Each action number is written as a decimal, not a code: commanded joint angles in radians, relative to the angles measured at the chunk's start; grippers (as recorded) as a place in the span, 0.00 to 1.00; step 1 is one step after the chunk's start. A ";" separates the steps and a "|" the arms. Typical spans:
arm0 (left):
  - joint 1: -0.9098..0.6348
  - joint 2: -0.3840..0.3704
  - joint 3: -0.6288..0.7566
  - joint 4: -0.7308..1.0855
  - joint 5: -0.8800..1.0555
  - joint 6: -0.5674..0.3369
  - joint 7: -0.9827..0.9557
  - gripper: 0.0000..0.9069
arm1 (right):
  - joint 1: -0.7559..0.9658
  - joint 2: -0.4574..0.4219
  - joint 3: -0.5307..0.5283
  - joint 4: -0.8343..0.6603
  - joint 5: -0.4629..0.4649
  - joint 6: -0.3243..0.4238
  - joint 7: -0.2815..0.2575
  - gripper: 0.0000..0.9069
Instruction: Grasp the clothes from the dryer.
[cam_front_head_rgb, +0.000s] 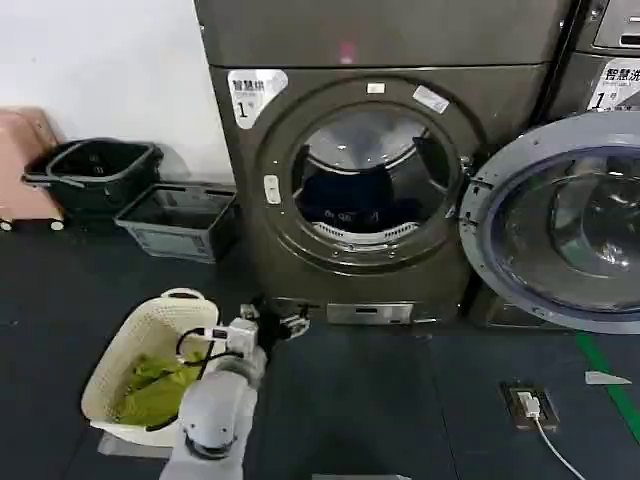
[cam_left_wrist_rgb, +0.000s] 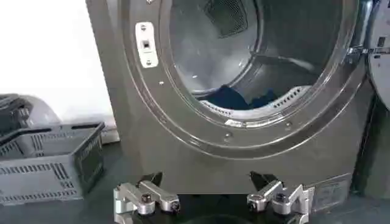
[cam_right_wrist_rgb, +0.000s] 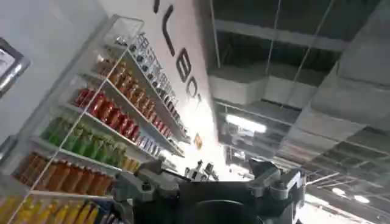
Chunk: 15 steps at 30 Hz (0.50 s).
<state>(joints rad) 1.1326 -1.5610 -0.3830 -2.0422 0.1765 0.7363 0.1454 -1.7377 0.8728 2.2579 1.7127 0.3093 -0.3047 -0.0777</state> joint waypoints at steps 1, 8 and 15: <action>0.002 0.001 0.000 -0.002 0.001 0.049 0.000 1.00 | 0.003 -0.001 -0.011 -0.018 0.007 0.055 0.011 1.00; 0.005 0.001 0.001 -0.001 0.001 0.049 0.001 1.00 | 0.006 0.000 -0.016 -0.034 0.034 0.101 0.024 1.00; 0.005 -0.001 0.003 -0.003 0.003 0.049 -0.001 1.00 | 0.004 0.001 -0.010 -0.037 0.047 0.083 0.042 1.00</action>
<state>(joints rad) 1.1373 -1.5606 -0.3812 -2.0436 0.1790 0.7363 0.1465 -1.7339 0.8719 2.2501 1.6822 0.3460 -0.2375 -0.0457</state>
